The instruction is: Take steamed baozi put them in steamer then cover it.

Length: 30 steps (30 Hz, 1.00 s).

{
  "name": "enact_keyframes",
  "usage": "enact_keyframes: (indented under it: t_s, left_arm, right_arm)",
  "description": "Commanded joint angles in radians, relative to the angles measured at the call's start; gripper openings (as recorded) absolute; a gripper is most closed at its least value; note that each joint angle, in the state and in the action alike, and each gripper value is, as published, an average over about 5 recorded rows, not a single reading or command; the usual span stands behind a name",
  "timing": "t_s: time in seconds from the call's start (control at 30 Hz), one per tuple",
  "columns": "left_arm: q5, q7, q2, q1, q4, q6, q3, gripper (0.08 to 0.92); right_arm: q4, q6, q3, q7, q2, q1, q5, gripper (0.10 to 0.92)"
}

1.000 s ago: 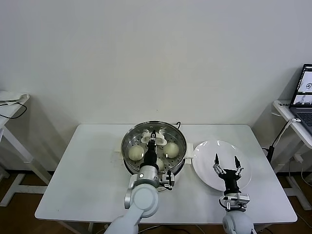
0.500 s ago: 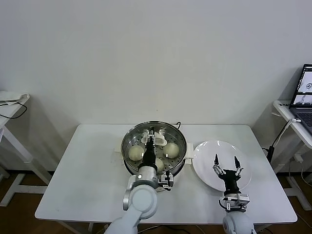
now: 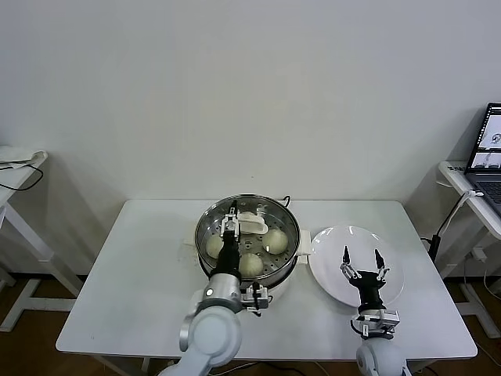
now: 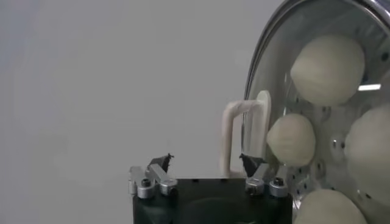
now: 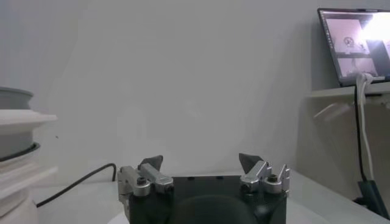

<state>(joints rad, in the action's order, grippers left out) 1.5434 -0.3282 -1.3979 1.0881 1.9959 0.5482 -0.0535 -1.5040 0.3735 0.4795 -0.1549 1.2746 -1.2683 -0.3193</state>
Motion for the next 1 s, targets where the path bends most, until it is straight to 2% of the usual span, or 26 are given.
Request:
enact_keyframes:
  t_s: [0.03,0.13,0.23,0.33,0.4,0.47,0.6,0.83,1.0]
  left_arm:
    - [-0.165,0.015,0.122,0.132,0.254,-0.011,0.089,0.822]
    - [-0.339,0.087,0.15,0.186,0.321,-0.029,0.209,0.822]
    - [-0.634,0.217,0.158,0.226,0.342,-0.072,0.394,0.823]
    - [-0.982,0.35,0.146,0.228,0.279,-0.173,0.58,0.823]
    - [-1.197,0.397,0.144,0.215,0.201,-0.262,0.683,0.823]
    - [-1.38,0.4,0.15,0.206,0.124,-0.329,0.755,0.823]
    - [-1.593,0.346,0.16,0.205,0.009,-0.418,0.823,0.823]
    - [-1.701,0.261,0.145,0.214,-0.09,-0.513,0.828,0.823]
    - [-1.716,0.234,0.134,0.213,-0.116,-0.533,0.813,0.823]
  right_arm:
    - [-0.008,0.0,0.003,0.005,-0.007,0.0,0.001,0.823]
    - [-0.023,-0.023,0.004,-0.001,-0.013,-0.004,0.009,0.823]
    - [-0.045,-0.064,0.001,-0.015,-0.024,-0.01,0.007,0.823]
    - [-0.062,-0.086,0.002,-0.011,-0.035,-0.018,-0.01,0.823]
    - [-0.079,-0.104,0.004,0.007,-0.04,-0.027,-0.039,0.823]
    - [-0.09,-0.107,0.005,0.031,-0.042,-0.034,-0.069,0.823]
    - [-0.094,-0.087,0.005,0.05,-0.041,-0.04,-0.091,0.823]
    - [-0.111,-0.102,0.003,0.044,-0.043,-0.057,-0.098,0.823]
    - [-0.116,-0.114,0.002,0.029,-0.043,-0.068,-0.086,0.823]
